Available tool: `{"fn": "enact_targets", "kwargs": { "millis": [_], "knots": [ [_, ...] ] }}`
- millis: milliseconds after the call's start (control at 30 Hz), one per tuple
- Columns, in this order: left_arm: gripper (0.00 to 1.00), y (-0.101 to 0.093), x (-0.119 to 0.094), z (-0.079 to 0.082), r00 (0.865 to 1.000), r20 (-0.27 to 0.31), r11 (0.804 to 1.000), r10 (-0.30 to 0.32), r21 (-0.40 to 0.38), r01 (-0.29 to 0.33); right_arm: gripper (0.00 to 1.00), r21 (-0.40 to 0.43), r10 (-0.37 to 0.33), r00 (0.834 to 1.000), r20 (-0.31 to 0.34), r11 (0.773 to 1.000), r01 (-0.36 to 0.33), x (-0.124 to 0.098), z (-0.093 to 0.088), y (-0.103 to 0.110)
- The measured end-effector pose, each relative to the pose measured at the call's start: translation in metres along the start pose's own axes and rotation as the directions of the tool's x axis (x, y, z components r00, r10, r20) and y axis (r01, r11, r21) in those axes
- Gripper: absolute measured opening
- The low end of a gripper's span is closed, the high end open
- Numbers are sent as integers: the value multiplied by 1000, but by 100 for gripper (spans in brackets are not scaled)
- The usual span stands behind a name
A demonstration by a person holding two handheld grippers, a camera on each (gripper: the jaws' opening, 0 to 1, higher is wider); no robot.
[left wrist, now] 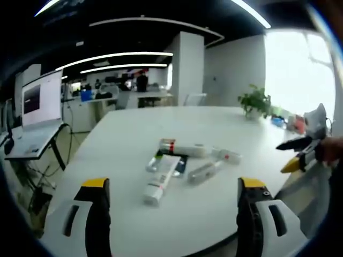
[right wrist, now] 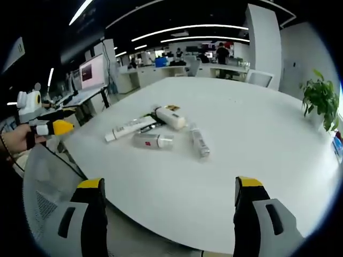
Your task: Arrange the skincare products in the storage area until every visible bottle or jar stands upright without overlapping.
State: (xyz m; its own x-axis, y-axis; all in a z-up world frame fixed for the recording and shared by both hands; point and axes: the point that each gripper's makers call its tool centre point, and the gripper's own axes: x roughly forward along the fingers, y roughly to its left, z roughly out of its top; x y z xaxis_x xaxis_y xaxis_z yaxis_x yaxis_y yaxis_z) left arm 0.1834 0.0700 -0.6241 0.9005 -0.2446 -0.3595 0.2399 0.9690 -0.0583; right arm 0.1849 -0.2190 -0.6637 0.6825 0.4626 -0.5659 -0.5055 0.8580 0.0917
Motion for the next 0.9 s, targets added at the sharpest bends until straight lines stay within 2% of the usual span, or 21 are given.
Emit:
{"fn": "enact_targets", "kwargs": {
  "millis": [67,133,200,300,367,567,733,833,900],
  "knots": [
    [90,0,0,1,1000,1,1000,3,4,-3,100,8,-4,1000,-5,1000,4,0,0,-1],
    [86,-3,0,-4,1000,-28,1000,-13,-27,12,100,15,-3,1000,-4,1000,3,-1,0,-2],
    [83,0,1,-4,999,-31,999,-18,-27,17,100,16,0,1000,-3,1000,0,0,1,-2],
    [90,-4,2,-1,999,-21,999,-40,-38,39,100,2,6,1000,-9,1000,-6,0,1,-1],
    [90,-2,2,-1,999,-22,997,-43,-60,42,100,-14,13,1000,-15,1000,-14,0,1,0],
    [90,1,7,5,999,-23,999,-46,-17,45,100,-30,26,999,-34,999,-27,4,-1,1],
    [90,-1,9,1,998,-37,998,-60,-1,60,100,-28,28,999,-44,999,-30,5,-2,1],
    [84,3,9,2,999,-39,999,-35,9,35,100,-31,29,998,-50,999,-31,6,-2,2],
    [88,5,11,1,998,-45,999,-36,-3,35,100,-33,32,998,-53,999,-34,7,-2,2]
  ]
}}
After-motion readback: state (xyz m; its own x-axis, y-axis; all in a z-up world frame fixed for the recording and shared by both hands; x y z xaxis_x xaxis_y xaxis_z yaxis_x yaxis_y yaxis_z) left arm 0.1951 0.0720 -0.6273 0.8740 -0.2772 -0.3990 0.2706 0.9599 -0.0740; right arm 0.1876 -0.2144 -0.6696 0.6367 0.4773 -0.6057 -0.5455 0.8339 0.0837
